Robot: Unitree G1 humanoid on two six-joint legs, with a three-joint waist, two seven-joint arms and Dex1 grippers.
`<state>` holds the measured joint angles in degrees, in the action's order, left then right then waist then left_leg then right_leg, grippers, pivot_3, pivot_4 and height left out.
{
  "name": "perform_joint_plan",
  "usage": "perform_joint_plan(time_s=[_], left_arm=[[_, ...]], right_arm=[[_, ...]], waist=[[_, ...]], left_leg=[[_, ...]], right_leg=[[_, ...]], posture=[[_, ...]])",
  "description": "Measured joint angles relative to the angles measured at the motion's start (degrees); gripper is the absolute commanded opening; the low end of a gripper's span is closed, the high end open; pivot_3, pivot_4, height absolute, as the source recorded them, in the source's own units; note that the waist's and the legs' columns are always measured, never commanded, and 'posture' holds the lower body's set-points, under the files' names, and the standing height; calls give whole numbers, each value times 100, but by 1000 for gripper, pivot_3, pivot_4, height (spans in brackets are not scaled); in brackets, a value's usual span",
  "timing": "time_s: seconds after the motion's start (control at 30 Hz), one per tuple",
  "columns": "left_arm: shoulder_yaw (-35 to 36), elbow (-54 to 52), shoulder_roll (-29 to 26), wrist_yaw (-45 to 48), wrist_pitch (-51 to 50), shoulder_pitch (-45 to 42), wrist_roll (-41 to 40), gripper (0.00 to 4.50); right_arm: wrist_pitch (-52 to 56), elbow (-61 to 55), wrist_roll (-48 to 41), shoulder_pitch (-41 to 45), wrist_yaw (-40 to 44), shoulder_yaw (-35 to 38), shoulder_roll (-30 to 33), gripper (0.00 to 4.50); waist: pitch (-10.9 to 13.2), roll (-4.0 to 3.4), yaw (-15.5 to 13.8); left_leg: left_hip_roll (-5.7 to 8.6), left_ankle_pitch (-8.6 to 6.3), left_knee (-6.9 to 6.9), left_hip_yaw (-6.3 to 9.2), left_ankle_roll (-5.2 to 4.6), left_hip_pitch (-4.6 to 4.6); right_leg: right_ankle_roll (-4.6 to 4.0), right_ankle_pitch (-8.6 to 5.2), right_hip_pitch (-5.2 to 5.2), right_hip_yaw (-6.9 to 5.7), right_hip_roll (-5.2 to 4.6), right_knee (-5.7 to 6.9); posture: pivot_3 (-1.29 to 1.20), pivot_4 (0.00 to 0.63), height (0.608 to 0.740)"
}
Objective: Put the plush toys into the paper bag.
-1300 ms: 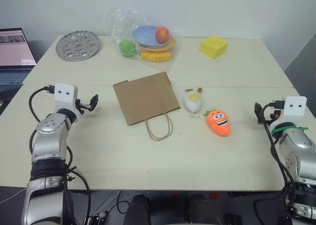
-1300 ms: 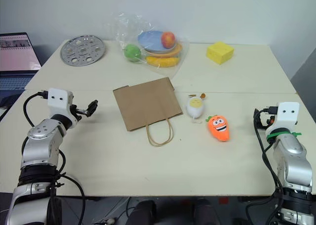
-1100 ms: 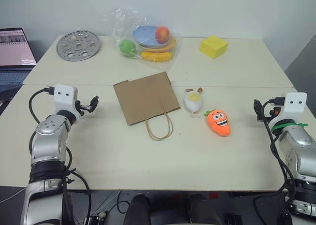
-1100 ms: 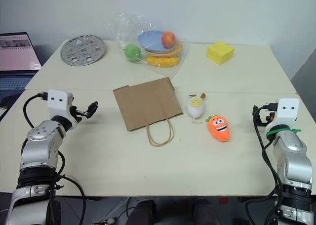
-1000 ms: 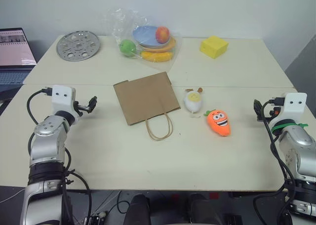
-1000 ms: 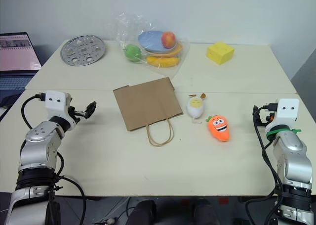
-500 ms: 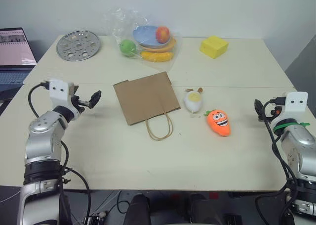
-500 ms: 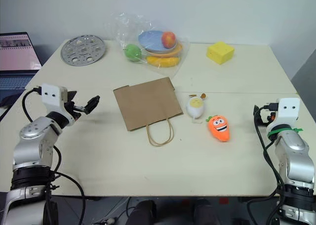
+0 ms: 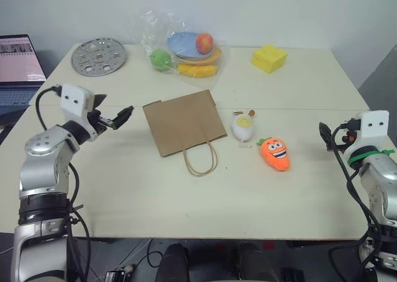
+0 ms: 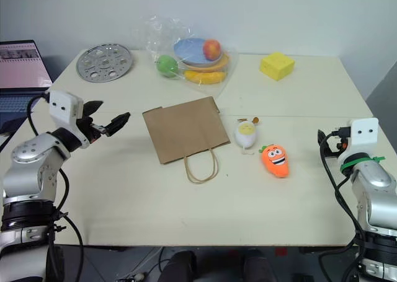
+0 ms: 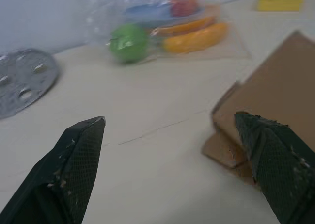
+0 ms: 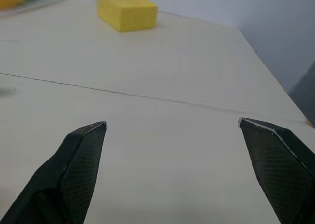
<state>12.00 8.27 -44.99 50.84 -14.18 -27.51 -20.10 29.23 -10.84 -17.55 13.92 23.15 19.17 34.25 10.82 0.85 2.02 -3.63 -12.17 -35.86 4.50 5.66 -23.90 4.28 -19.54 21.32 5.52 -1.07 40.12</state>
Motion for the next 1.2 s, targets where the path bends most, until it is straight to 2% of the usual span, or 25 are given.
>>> perform_joint_plan(time_s=[0.03,0.13,0.37,0.63,0.77,1.1,1.2], left_arm=[[-291,-436,-197,577,23,78,-91,4486],[-933,-905,-267,1506,275,255,-115,4486],[-1954,-157,-49,2392,2123,232,768,4486],[-2204,808,529,2456,3143,-139,1206,4486],[-2304,1159,819,2328,3437,-228,1390,4486],[-2353,1754,1176,1803,3736,-618,1774,4486],[-2295,1704,1235,1803,3352,-639,1584,4486]], right_arm=[[81,-269,-252,-5,395,-91,163,4500],[400,-799,-964,59,1029,-225,273,4500],[1057,-1877,-1843,55,1406,-658,337,4500],[997,-2672,-1903,-794,1941,-1045,986,4500],[885,-2810,-1824,-1033,2032,-1093,1079,4500],[857,-2676,-1777,-888,1798,-1135,781,4500],[828,-2650,-1754,-892,1793,-1135,777,4500]], waist=[[1,-7,2],[-3,-14,3],[-2,-12,-16],[-1,-10,-33],[-2,-8,-17],[-1,-6,-19],[-1,-6,-18]], left_leg=[[-1,0,5,-2,0,3],[-3,0,10,-3,-1,11],[-4,-1,-2,-2,-2,1],[-2,-1,-6,0,-3,-3],[-3,-1,-9,1,-3,0],[-2,-1,-9,4,-3,0],[-2,-1,-9,4,-3,-1]], right_leg=[[0,0,-3,1,0,-7],[-1,-1,-10,0,2,-10],[-2,-1,-6,1,4,-16],[-1,-1,-6,0,3,-18],[-1,-1,-9,-1,4,-16],[0,0,-11,-3,4,-16],[0,0,-11,-3,4,-15]], posture=[[0,150,740],[0,150,740],[0,150,740],[0,150,740],[0,150,740],[0,150,740],[0,150,740]])
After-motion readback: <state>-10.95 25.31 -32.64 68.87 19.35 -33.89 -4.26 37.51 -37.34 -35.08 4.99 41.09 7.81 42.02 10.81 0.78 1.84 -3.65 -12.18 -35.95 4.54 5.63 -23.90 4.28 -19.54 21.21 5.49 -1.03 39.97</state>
